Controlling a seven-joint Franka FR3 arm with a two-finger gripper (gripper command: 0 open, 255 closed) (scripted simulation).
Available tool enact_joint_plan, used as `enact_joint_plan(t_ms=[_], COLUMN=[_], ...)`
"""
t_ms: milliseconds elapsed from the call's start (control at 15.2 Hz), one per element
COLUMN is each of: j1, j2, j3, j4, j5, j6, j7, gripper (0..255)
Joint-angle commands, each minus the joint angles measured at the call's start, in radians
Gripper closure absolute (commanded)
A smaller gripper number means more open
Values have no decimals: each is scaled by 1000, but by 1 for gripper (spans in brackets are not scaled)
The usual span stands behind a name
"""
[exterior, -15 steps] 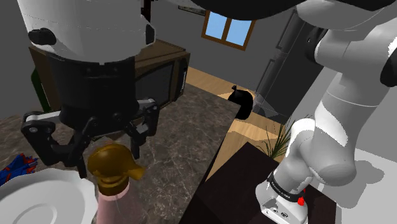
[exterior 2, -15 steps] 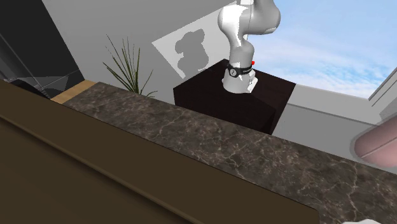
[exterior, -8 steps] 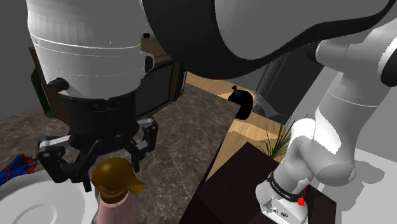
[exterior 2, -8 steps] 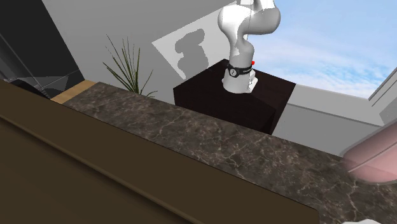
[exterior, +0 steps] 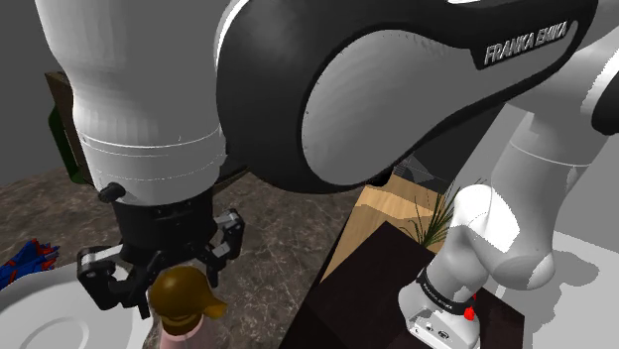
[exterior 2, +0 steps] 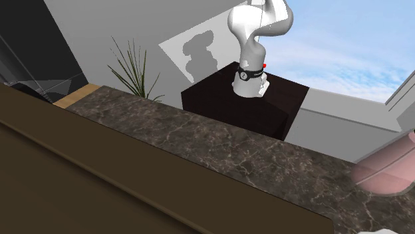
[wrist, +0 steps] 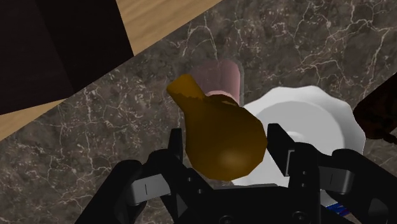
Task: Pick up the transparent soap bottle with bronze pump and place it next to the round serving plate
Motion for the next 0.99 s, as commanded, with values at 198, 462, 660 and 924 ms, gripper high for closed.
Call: enact_joint_plan(t_ms=[198, 462, 660, 924], j1=[2, 2, 2, 2], j2=[12, 12, 12, 13], j3=[-1, -1, -1, -1], j4=[-43, -43, -43, -43], j5=[-7, -7, -7, -7], j6=[55, 55, 55, 55], j7=[5, 5, 5, 5], gripper=[255, 255, 255, 0])
